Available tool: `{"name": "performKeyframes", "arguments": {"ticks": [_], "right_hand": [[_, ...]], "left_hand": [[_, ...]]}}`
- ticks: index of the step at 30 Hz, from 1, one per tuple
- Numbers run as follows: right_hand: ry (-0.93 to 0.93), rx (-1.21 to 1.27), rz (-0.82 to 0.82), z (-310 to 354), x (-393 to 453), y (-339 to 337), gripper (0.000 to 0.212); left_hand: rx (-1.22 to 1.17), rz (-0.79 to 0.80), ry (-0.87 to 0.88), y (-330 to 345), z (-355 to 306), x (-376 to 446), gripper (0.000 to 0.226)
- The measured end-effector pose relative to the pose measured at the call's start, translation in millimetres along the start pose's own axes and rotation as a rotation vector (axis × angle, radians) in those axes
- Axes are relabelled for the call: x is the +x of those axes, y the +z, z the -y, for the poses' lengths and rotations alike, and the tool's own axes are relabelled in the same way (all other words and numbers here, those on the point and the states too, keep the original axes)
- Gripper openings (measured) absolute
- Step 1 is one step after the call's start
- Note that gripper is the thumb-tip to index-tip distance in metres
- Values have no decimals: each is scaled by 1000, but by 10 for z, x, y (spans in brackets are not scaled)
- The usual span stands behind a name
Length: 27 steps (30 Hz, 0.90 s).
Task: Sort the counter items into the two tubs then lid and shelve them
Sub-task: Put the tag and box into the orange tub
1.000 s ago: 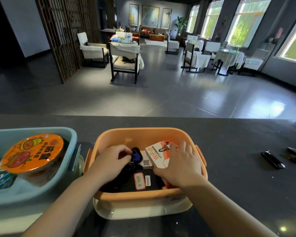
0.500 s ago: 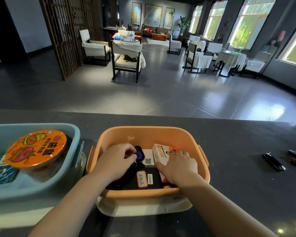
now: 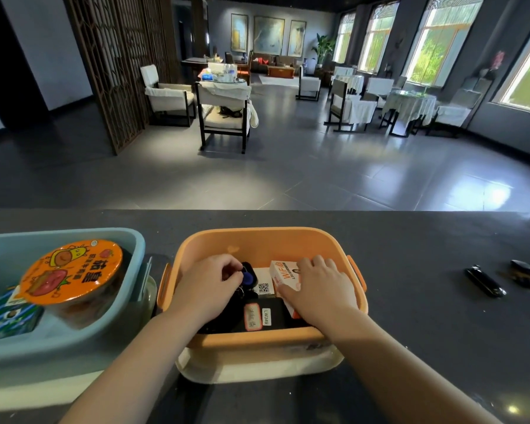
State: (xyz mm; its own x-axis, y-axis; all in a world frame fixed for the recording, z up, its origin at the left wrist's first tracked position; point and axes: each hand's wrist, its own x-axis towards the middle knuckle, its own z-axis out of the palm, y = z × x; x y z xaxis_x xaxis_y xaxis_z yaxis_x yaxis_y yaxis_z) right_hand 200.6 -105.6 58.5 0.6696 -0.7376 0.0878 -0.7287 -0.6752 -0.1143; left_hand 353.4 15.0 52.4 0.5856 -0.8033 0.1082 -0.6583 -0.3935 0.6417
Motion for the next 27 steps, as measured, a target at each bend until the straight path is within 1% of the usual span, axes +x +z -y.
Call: {"name": "performKeyframes", "arguments": {"ticks": [3, 5, 8, 11, 15, 21, 24, 27], "right_hand": [[-15, 55, -113, -81, -219, -187, 50], [12, 104, -177, -206, -420, -326, 49], [80, 162, -278, -538, -780, -498, 50], [244, 125, -313, -1041, -1187, -583, 52], [485, 89, -320, -1795, -1782, -677, 56], [670, 39, -355, -2874, -2740, -906, 55], [713, 23, -371, -3486, -3198, -1069, 55], [740, 6, -360, -4087, -3599, -1196, 54]], "left_hand": [[38, -16, 63, 20, -201, -69, 15], [38, -25, 138, 60, -404, -100, 14], [-34, -1, 269, 217, -819, -119, 12], [-147, 93, 408, 559, -1329, -215, 13], [-156, 189, 559, 1128, -1973, -516, 16], [-196, 290, 620, 1937, -2913, -1088, 14], [-230, 302, 632, 2379, -3474, -1396, 15], [-291, 319, 600, 2821, -3984, -1684, 14]]}}
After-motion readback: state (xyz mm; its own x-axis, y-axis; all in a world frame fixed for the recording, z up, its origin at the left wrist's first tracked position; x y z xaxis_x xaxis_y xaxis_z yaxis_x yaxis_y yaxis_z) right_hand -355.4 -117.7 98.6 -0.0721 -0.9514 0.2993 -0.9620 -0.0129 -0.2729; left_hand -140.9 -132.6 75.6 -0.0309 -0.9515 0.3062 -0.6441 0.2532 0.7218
